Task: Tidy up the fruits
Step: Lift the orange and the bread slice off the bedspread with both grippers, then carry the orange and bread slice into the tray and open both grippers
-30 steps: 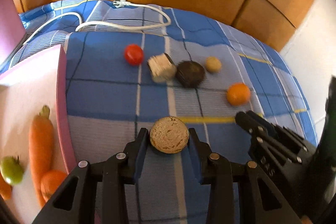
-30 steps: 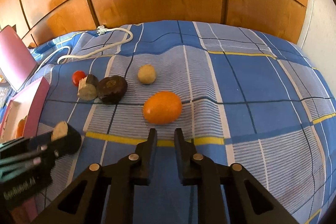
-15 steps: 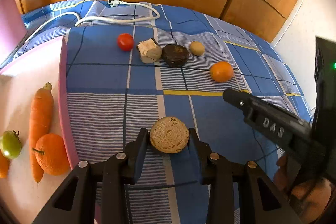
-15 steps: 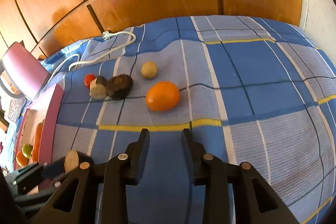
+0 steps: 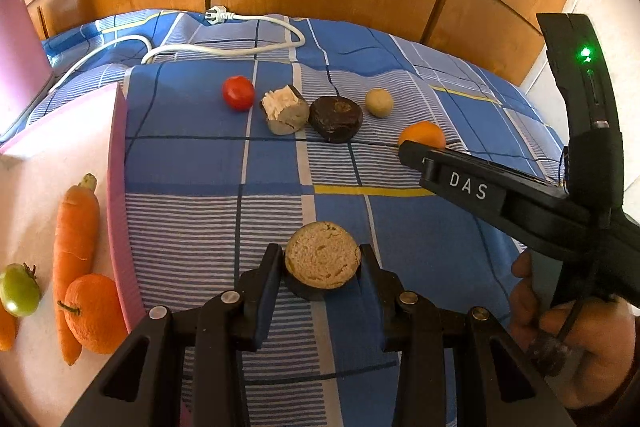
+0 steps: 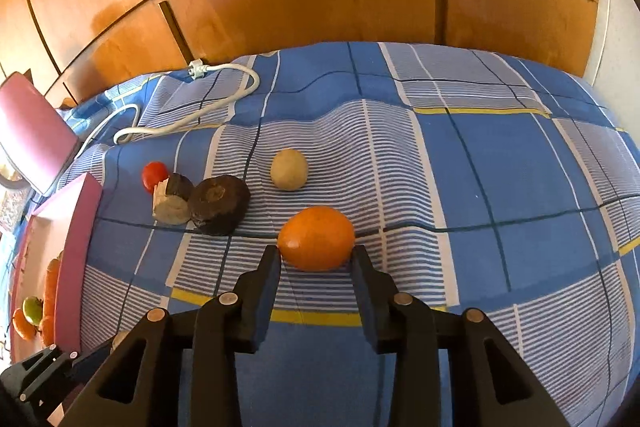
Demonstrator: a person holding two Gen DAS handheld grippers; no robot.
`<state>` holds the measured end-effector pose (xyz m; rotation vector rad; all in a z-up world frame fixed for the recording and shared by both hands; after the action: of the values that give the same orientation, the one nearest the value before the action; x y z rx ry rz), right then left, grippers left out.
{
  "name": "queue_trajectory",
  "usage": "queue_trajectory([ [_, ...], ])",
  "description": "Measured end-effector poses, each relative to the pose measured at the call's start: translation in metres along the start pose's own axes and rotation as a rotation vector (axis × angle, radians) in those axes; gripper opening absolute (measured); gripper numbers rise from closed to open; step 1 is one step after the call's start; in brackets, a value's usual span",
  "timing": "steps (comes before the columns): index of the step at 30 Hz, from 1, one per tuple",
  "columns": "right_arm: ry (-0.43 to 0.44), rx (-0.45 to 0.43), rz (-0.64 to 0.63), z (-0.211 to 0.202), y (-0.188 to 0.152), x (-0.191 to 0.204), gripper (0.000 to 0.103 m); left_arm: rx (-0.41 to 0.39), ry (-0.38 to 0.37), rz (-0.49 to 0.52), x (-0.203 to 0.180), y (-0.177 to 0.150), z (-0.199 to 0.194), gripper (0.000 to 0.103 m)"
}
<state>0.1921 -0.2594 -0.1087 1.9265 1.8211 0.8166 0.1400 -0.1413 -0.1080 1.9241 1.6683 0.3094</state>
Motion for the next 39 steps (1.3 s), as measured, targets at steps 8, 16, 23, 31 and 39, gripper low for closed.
queue_trajectory([
  [8, 0.009, 0.013, -0.002, -0.01, -0.011, 0.0, 0.033, 0.004, 0.002, -0.005, 0.0, -0.002, -0.004, 0.038],
  [16, 0.021, 0.027, 0.007, -0.029, -0.038, 0.002, 0.034, -0.015, 0.001, 0.005, -0.002, -0.008, -0.017, 0.037],
  [23, 0.031, 0.04, 0.009, -0.042, -0.053, 0.005, 0.034, -0.04, -0.005, 0.014, -0.003, -0.011, -0.034, 0.037],
  [31, 0.05, 0.04, 0.008, -0.053, -0.062, 0.014, 0.033, -0.065, -0.011, 0.007, 0.0, -0.016, -0.051, 0.037],
  [39, 0.072, 0.003, -0.021, -0.07, -0.055, 0.032, 0.033, -0.101, -0.01, -0.022, 0.014, -0.015, -0.069, 0.037],
])
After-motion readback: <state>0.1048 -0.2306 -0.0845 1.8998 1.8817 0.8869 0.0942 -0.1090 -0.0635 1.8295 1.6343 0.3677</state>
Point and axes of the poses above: each gripper's, at about its wrist camera, not at the fingertips, and z roughly the way its jaws point, x to its left, y to its top, the point moved 5 cm from there along z, roughly the way its jaws point, and after that the axes turned 2 degrees about -z, right-handed, at the moved point
